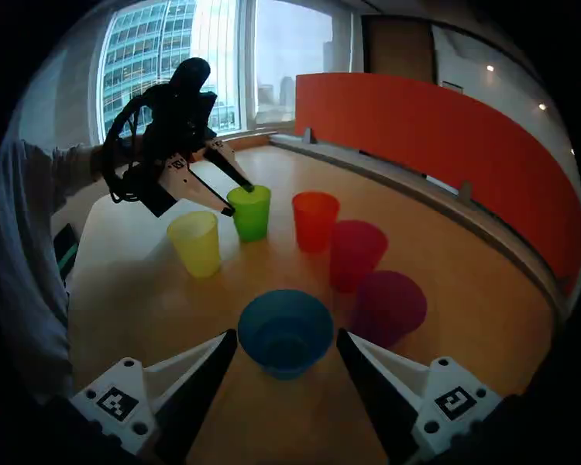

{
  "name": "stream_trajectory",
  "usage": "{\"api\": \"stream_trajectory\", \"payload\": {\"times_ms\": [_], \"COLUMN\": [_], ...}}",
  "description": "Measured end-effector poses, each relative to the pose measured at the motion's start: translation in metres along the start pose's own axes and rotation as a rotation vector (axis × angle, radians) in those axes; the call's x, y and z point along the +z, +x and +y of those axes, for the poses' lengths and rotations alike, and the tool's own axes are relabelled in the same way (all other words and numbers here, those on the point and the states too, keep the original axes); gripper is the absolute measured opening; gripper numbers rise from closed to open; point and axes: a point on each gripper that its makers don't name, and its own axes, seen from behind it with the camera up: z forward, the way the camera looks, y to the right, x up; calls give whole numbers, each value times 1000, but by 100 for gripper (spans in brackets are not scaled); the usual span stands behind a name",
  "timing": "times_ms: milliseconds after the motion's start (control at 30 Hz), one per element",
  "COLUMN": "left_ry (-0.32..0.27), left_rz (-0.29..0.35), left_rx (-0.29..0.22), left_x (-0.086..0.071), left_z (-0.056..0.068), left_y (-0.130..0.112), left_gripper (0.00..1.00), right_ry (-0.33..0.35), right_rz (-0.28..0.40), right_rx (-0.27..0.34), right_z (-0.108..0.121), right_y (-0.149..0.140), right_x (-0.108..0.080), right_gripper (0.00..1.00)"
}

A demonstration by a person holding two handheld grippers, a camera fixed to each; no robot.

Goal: Pour water

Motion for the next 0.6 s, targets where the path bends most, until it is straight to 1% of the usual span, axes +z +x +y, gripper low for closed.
{"api": "stream_trajectory", "payload": {"times_ms": [367,600], "left_ry": [-5,-7], "left_rz": [-4,-9], "left_rx": [4,13], "left_x": [11,12], "left_z": [-2,-1], "left_y": [5,3], "left_gripper": [98,98], "right_ry": [5,4], "right_rz": [-1,-7], "right_rx": [2,-7], "right_z": [0,0], "right_y": [1,-1], "right_x": [7,14], "right_gripper": [100,100]}}
